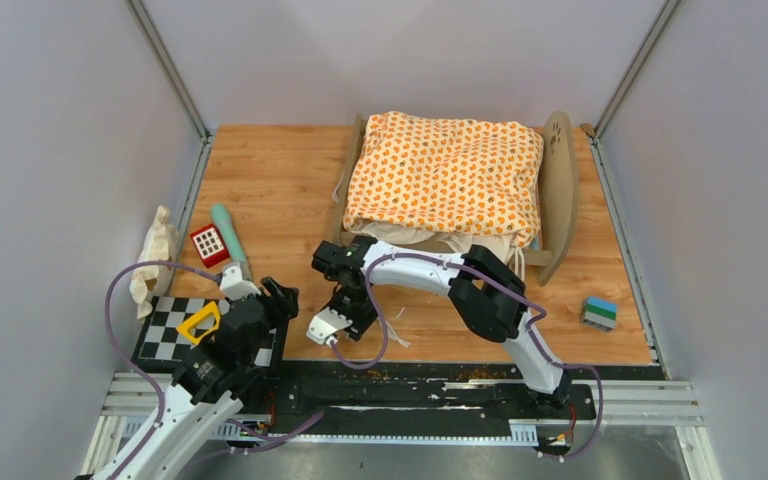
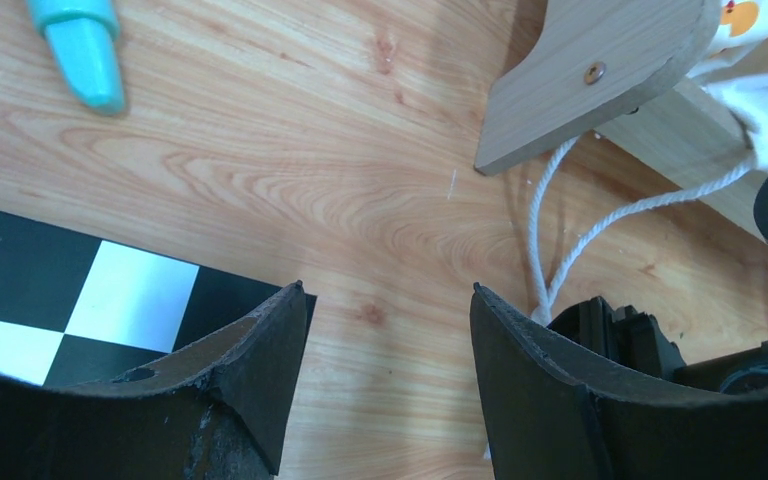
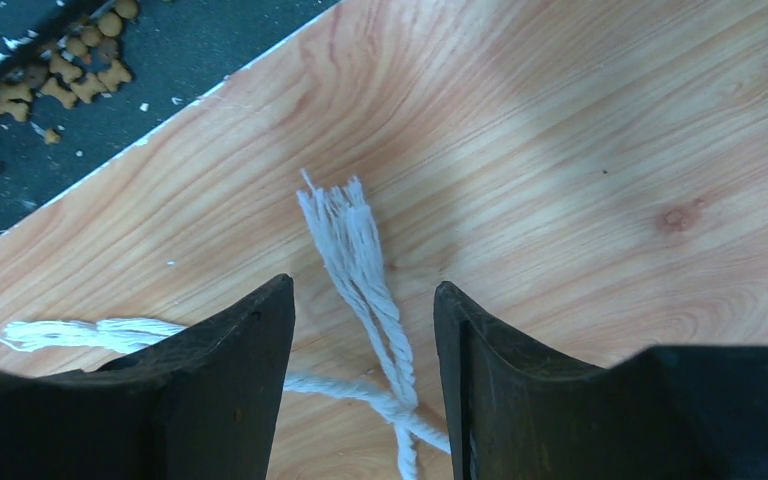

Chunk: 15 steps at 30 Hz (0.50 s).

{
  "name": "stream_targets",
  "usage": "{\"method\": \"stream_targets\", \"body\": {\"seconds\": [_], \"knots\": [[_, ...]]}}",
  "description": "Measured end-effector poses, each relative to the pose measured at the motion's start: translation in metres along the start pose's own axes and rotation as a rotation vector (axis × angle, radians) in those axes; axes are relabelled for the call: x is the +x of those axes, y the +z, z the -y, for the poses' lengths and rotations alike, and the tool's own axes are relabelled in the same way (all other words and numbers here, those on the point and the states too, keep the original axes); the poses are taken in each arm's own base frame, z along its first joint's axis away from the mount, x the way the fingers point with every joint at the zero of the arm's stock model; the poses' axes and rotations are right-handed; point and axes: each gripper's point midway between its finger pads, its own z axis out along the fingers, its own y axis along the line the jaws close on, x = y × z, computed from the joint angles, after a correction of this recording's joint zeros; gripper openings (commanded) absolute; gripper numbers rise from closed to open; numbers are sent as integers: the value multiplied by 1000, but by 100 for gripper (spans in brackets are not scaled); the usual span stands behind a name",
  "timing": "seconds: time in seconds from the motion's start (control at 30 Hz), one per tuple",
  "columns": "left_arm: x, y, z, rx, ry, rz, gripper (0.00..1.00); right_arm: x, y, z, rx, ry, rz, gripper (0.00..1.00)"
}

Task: Set up the pet bed
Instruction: Tie the ropes to the bed frame.

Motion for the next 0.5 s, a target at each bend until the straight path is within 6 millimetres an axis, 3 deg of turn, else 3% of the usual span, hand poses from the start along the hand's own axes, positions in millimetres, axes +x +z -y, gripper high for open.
{"method": "stream_targets", "body": {"seconds": [0.5], "knots": [[3, 0, -4, -13, 11, -10, 70, 18, -1, 11, -85, 31, -80, 49]]}}
